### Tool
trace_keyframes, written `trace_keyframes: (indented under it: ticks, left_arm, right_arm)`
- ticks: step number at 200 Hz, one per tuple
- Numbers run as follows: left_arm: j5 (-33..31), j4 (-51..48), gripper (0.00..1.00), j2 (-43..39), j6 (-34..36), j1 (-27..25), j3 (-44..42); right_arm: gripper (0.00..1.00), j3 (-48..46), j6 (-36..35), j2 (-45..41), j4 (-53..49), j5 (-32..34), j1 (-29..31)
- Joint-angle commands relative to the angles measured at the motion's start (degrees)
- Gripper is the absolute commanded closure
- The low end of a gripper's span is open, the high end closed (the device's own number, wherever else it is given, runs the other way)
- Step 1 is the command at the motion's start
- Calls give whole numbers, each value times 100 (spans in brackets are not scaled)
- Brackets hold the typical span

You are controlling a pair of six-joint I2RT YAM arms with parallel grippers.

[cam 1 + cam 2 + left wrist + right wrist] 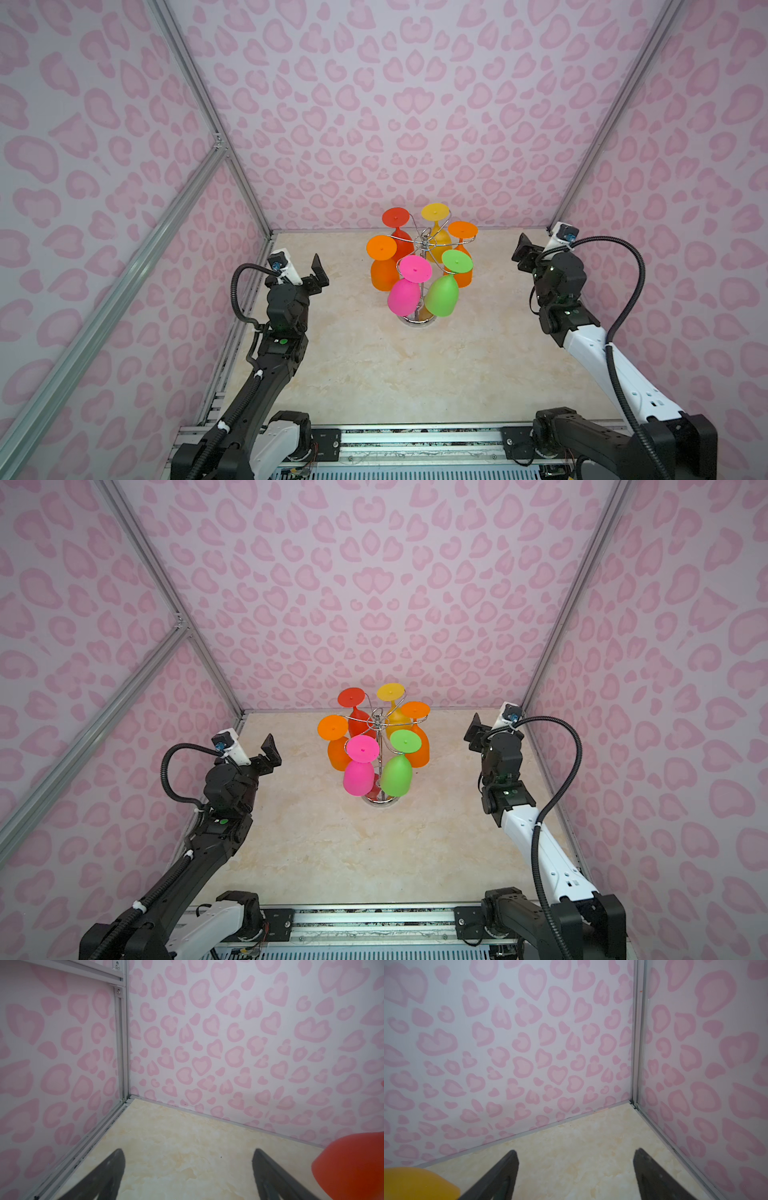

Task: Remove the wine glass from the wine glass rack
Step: 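Raise both arms, moving the right gripper toward the yellow glass's base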

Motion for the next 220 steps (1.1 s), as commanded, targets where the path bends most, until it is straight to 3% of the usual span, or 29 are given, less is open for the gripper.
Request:
trace_keyframes:
  ticks: [1, 41, 79, 114, 155, 220]
  left_arm:
    - [985, -622, 3, -104, -557, -25, 178]
    - [2114, -680, 2, -406, -1048, -35, 348]
    - [2444, -500, 2, -617, -1381, -44, 412]
    - [2635, -525, 2, -619, -1460, -51, 412]
    - [2660, -564, 2, -675, -1403, -65, 399]
    - [2464, -666, 2, -913, -1233, -65, 254]
  right_arm:
    - [14, 759, 657, -167, -1188, -1138, -40]
    - [15, 2624, 1200, 397, -2161, -2697, -123]
    - [19, 3465, 2309, 1345, -1848, -3815, -122]
    - [33, 4339, 2816, 2426, -1822, -4934, 114]
    - [45, 5318, 2492, 3129, -3006, -4894, 452]
    - [46, 6410, 2294, 3813, -4635, -4588, 839]
